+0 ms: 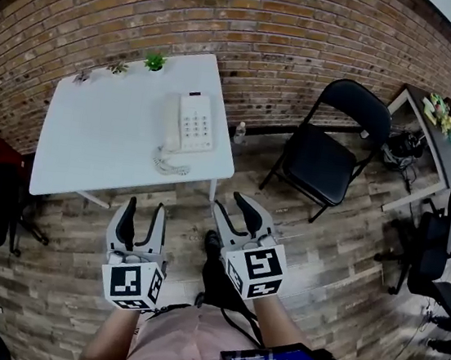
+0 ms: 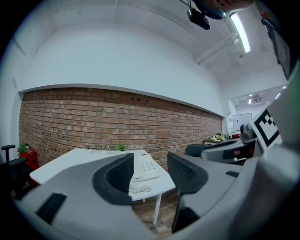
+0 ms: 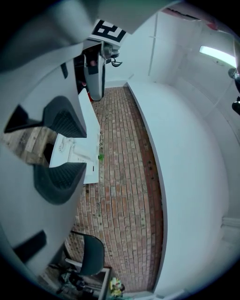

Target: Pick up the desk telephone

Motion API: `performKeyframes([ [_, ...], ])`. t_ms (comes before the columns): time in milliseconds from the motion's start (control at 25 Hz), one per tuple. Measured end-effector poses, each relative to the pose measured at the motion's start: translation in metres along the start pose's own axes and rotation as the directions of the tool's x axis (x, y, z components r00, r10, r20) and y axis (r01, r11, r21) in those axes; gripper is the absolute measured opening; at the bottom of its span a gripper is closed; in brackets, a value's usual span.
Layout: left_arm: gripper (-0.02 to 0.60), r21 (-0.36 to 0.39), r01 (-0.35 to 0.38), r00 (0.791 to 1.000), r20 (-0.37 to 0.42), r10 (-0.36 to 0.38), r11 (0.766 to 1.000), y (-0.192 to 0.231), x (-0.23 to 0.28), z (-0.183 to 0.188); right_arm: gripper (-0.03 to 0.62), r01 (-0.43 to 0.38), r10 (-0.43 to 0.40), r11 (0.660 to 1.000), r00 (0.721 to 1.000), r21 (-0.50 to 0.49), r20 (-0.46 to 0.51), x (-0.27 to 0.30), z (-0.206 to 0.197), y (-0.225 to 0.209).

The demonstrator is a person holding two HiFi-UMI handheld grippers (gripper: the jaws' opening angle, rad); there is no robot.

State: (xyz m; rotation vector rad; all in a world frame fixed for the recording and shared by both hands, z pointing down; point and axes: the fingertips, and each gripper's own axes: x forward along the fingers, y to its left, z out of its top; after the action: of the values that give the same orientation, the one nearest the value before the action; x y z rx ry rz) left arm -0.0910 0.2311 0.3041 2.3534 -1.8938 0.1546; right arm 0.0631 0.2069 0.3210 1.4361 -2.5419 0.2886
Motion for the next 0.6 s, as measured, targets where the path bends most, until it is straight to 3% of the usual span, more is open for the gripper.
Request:
performKeyframes([
  [600,0.286,-0.011,-0.032,0.996,-0.080,0.031,0.999,0.044,0.194,0.004,0.170,-0.109,0.108,0.994,0.992,-0.010,-0.065,0.181,0.034,-0.097],
])
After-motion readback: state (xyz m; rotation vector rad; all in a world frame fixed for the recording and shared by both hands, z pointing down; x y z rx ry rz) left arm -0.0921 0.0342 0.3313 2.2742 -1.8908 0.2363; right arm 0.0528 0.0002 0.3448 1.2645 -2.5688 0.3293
